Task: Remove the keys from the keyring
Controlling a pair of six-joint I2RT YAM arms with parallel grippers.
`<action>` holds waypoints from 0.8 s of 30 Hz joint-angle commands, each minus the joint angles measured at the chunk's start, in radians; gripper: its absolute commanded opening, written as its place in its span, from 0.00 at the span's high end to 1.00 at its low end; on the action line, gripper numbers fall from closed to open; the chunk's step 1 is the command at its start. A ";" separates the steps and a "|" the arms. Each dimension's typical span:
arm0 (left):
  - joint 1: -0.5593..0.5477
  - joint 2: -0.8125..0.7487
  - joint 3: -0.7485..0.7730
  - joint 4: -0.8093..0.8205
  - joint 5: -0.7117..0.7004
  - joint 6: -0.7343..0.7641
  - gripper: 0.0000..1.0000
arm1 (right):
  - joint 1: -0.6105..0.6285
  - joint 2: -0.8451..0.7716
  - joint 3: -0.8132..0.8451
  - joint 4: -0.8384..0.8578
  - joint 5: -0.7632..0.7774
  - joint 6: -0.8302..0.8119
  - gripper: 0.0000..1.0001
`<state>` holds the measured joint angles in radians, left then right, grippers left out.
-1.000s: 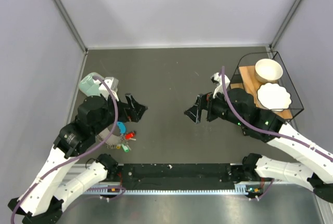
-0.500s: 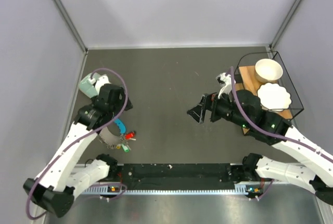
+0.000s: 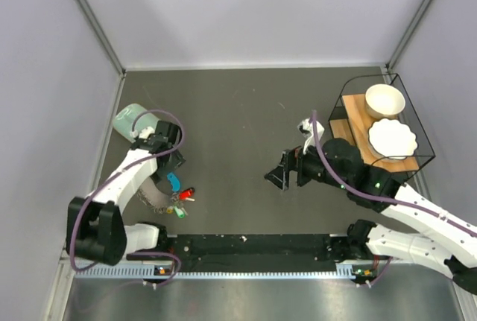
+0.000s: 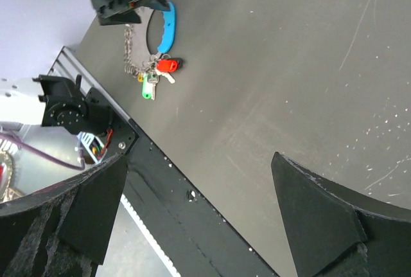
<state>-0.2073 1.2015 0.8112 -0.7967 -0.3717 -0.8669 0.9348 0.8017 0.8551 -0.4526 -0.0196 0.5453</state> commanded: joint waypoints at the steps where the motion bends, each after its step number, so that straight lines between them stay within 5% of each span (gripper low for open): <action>1: 0.006 0.096 0.022 0.063 -0.001 -0.087 0.29 | 0.010 0.022 0.002 0.092 -0.068 -0.053 0.04; 24: 0.043 0.233 -0.081 0.157 0.036 -0.164 0.40 | 0.010 0.109 0.044 0.092 -0.023 -0.085 0.03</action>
<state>-0.1726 1.4616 0.7807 -0.6720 -0.3477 -0.9962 0.9352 0.8864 0.8513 -0.3977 -0.0612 0.4721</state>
